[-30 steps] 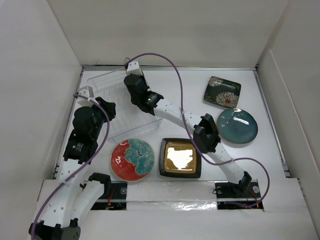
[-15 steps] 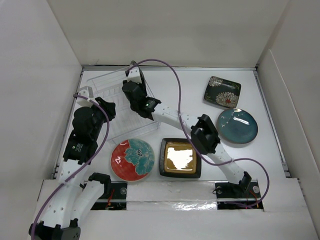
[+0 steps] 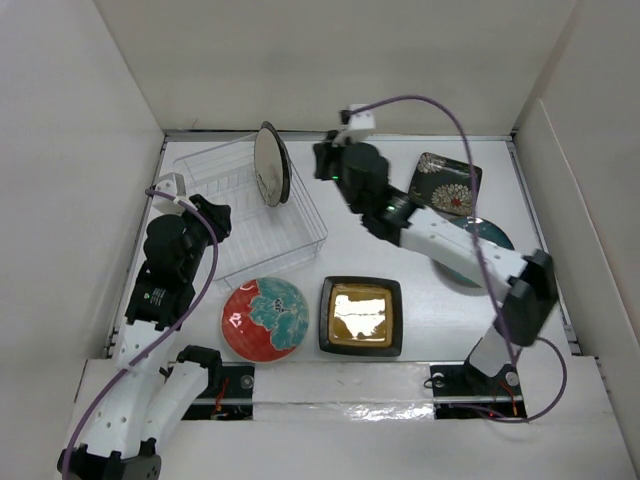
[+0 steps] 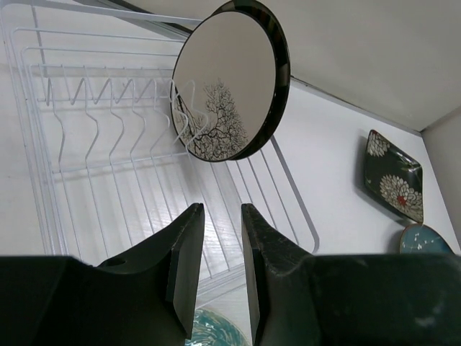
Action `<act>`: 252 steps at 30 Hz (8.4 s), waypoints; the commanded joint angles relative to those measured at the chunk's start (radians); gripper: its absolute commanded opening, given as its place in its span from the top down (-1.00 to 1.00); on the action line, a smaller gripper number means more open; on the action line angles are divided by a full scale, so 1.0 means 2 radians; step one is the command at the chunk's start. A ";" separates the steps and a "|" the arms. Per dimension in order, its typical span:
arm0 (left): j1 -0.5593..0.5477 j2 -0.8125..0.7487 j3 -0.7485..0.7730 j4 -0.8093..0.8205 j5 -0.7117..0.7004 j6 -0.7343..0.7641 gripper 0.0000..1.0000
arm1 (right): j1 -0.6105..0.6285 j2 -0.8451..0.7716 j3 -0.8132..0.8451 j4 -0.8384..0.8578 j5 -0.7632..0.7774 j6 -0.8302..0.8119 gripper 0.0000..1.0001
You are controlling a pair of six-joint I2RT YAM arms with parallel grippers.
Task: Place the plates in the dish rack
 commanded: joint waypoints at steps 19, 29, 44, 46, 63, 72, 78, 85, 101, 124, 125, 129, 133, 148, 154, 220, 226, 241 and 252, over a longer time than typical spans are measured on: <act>-0.002 0.018 -0.001 0.036 0.061 0.003 0.51 | -0.425 -0.290 -0.513 0.083 -0.256 0.210 0.46; -0.007 0.009 0.000 0.034 0.057 0.005 0.51 | -0.517 -0.037 -0.305 0.077 -0.213 0.236 -0.29; -0.031 -0.001 0.003 0.029 0.044 0.009 0.50 | -0.579 0.098 -0.184 -0.020 -0.290 0.199 -0.15; -0.031 0.002 0.004 0.029 0.041 0.009 0.50 | -0.586 0.118 -0.170 -0.025 -0.329 0.189 0.03; -0.041 -0.016 0.010 0.024 0.024 0.009 0.50 | -0.587 0.215 -0.029 -0.204 -0.402 0.094 -0.02; -0.046 -0.023 0.009 0.021 0.008 0.009 0.50 | -0.582 0.225 -0.019 -0.210 -0.448 0.086 0.60; -0.046 -0.021 0.005 0.022 0.009 0.009 0.50 | -0.588 0.186 -0.085 -0.081 -0.481 0.147 1.00; -0.046 -0.014 0.004 0.026 0.011 0.009 0.48 | -0.563 0.081 -0.132 0.076 -0.499 0.223 1.00; -0.021 0.001 0.004 0.042 0.013 0.005 0.48 | -0.277 -0.087 0.026 -0.019 -0.242 0.128 1.00; -0.021 -0.038 0.003 0.043 -0.025 -0.002 0.54 | -0.010 0.242 0.469 -0.068 0.086 -0.069 1.00; -0.021 -0.036 0.003 0.042 -0.025 -0.001 0.54 | -0.010 0.248 0.469 -0.051 0.094 -0.075 1.00; -0.021 -0.036 0.001 0.043 -0.024 -0.002 0.54 | 0.007 0.280 0.471 -0.005 0.141 -0.098 1.00; -0.021 -0.034 0.002 0.040 -0.024 -0.001 0.54 | 0.018 0.332 0.491 0.051 0.190 -0.149 1.00; -0.036 -0.023 0.004 0.038 -0.026 -0.001 0.54 | 0.028 0.421 0.493 0.249 0.247 -0.297 1.00; -0.036 -0.026 0.005 0.035 -0.032 0.000 0.54 | 0.037 0.426 0.446 0.282 0.246 -0.304 1.00; -0.082 -0.045 0.000 0.042 -0.008 0.002 0.28 | -0.634 -0.431 -0.592 -0.116 -0.139 0.238 -0.46; -0.091 -0.054 0.000 0.036 -0.019 0.004 0.27 | -0.709 -0.388 -0.613 -0.116 -0.253 0.223 -0.47; -0.091 -0.048 0.000 0.033 -0.025 0.005 0.27 | -0.709 -0.195 -0.657 0.094 -0.392 0.268 0.58; -0.071 -0.031 0.000 0.039 -0.016 0.003 0.28 | -0.515 -0.401 -0.576 0.077 -0.227 0.290 1.00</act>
